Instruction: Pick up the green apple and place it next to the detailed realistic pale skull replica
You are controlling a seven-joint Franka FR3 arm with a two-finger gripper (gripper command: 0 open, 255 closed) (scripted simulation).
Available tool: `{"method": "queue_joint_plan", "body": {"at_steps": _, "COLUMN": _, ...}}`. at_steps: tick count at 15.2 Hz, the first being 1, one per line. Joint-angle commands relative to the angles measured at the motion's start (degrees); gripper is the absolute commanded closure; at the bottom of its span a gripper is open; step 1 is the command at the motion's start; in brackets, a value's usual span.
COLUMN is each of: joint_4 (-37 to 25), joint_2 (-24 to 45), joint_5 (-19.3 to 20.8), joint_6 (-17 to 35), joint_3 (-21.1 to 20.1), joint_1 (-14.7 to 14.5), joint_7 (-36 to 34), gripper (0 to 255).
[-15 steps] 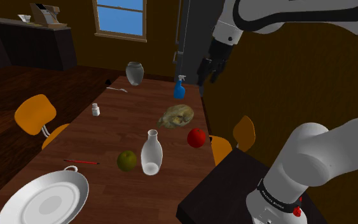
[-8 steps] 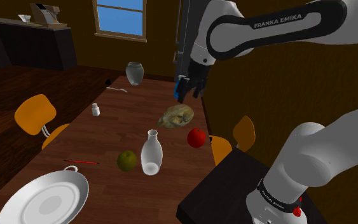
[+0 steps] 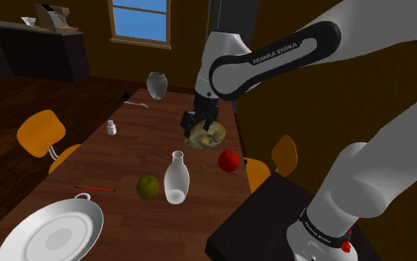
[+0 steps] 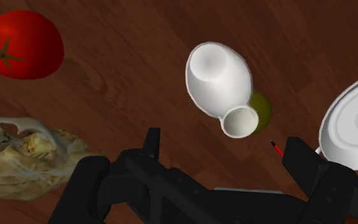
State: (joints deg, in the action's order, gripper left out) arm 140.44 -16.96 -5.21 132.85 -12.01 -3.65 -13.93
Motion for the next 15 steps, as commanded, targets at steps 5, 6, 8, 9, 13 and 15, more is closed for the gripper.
{"method": "queue_joint_plan", "body": {"at_steps": 5, "joint_4": -4.4, "joint_2": 13.3, "joint_5": 4.2, "joint_6": 8.5, "joint_3": -3.5, "joint_1": 0.0, "joint_7": -7.5, "gripper": 0}}
{"method": "queue_joint_plan", "body": {"at_steps": 6, "joint_4": -5.4, "joint_2": 15.5, "joint_5": 5.3, "joint_6": 9.6, "joint_3": -3.9, "joint_1": -0.1, "joint_7": -9.0, "gripper": 0}}
{"method": "queue_joint_plan", "body": {"at_steps": 8, "joint_4": -7.6, "joint_2": 20.1, "joint_5": 7.8, "joint_6": 11.7, "joint_3": -4.4, "joint_1": -0.5, "joint_7": -12.2, "gripper": 0}}
{"method": "queue_joint_plan", "body": {"at_steps": 9, "joint_4": -8.9, "joint_2": 22.4, "joint_5": 9.1, "joint_6": 12.5, "joint_3": -4.5, "joint_1": -0.9, "joint_7": -13.7, "gripper": 0}}
{"method": "queue_joint_plan", "body": {"at_steps": 13, "joint_4": -14.6, "joint_2": 31.6, "joint_5": 14.3, "joint_6": 15.2, "joint_3": -3.8, "joint_1": -3.2, "joint_7": -19.8, "gripper": 0}}
{"method": "queue_joint_plan", "body": {"at_steps": 15, "joint_4": -17.9, "joint_2": 36.2, "joint_5": 16.4, "joint_6": 16.1, "joint_3": -2.9, "joint_1": -4.8, "joint_7": -22.4, "gripper": 0}}
